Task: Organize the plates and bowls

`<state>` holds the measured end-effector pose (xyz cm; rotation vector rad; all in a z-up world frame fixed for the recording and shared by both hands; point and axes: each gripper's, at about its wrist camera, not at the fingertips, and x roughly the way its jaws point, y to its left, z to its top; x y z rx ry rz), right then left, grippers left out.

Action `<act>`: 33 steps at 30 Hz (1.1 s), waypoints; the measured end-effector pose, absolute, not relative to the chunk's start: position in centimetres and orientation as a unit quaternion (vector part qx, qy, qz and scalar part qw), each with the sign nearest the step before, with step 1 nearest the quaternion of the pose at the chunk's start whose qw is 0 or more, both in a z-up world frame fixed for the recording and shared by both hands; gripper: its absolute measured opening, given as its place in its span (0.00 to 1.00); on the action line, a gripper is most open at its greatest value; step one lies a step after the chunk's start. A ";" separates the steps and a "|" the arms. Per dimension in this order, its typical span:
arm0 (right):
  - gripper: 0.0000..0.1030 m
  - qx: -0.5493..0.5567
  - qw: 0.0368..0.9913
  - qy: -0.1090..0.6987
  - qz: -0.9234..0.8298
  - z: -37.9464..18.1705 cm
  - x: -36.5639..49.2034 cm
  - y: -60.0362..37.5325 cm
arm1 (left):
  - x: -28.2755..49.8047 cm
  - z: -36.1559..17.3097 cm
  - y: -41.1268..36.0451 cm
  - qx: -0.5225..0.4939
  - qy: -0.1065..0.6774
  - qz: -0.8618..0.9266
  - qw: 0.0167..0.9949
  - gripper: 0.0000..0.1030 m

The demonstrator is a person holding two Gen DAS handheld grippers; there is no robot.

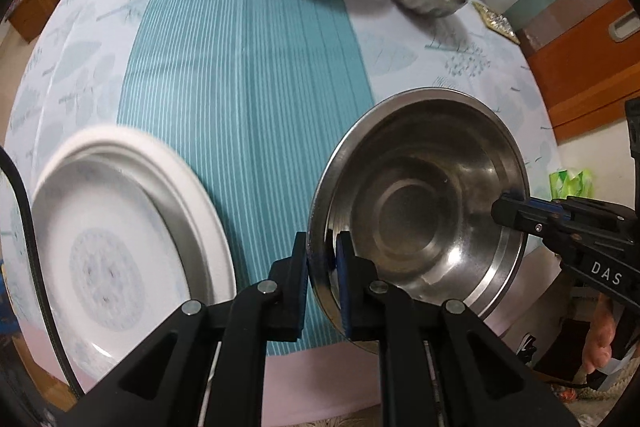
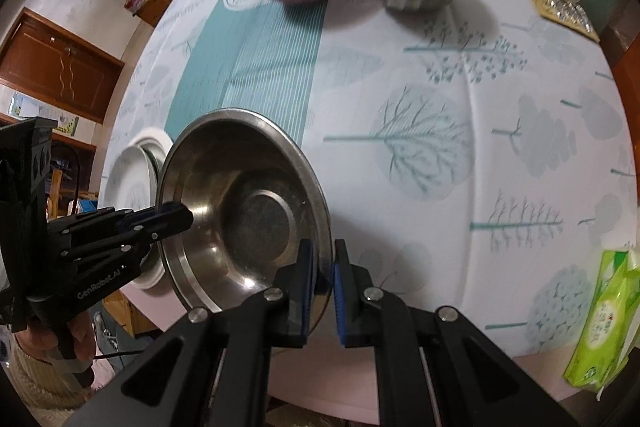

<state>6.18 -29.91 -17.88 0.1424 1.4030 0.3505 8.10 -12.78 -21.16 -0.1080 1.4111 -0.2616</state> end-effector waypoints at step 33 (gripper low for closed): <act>0.11 0.039 0.744 0.654 0.131 -20.2 6.4 -29.1 | 8.9 -22.9 -14.1 -0.030 0.653 -0.103 0.750 0.22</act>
